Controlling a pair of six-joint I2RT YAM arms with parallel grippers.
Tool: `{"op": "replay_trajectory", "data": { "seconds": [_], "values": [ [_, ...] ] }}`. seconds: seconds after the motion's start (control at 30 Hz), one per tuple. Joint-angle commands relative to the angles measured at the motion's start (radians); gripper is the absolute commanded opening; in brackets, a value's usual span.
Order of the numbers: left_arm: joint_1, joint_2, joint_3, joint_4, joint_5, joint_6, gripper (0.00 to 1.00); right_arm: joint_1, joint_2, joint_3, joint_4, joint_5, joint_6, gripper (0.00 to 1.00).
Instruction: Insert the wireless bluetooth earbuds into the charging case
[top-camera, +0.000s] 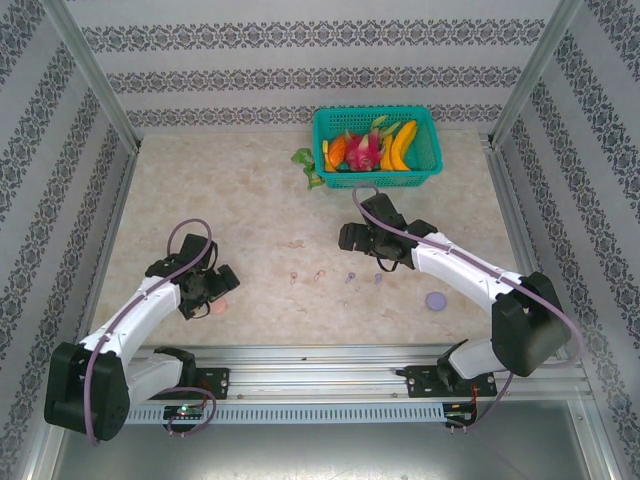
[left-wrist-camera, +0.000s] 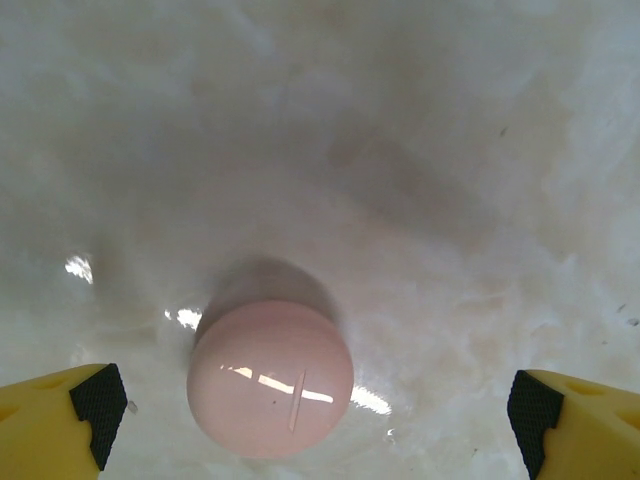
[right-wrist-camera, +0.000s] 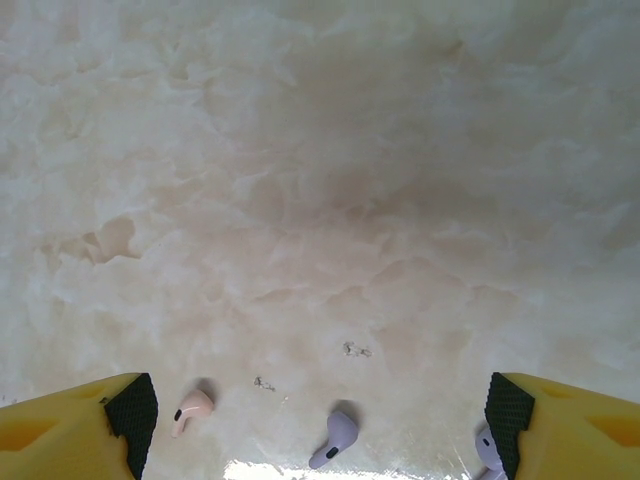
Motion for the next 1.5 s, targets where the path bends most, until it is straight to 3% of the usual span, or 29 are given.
{"op": "replay_trajectory", "data": {
  "seconds": [0.0, 0.53, 0.97, 1.23, 1.47],
  "values": [
    [-0.040, 0.003, -0.015, 0.045, -0.003, -0.067, 1.00, 0.008, 0.005, 0.031, 0.001, 0.028, 0.004, 0.88],
    [-0.205, 0.178, 0.031, 0.211, -0.015, -0.153, 1.00, -0.005, 0.016, 0.037, -0.015, -0.012, 0.004, 0.87],
    [-0.377, 0.368, 0.250, 0.277, -0.074, -0.213, 1.00, 0.016, 0.016, 0.075, -0.048, -0.032, 0.022, 0.87],
    [-0.359, 0.247, 0.293, 0.153, -0.235, -0.130, 1.00, 0.159, 0.041, 0.118, -0.050, -0.055, 0.134, 0.84],
    [-0.180, 0.214, 0.399, 0.053, -0.312, 0.028, 1.00, 0.357, 0.254, 0.282, -0.040, -0.088, 0.173, 0.83]
  ]
}}
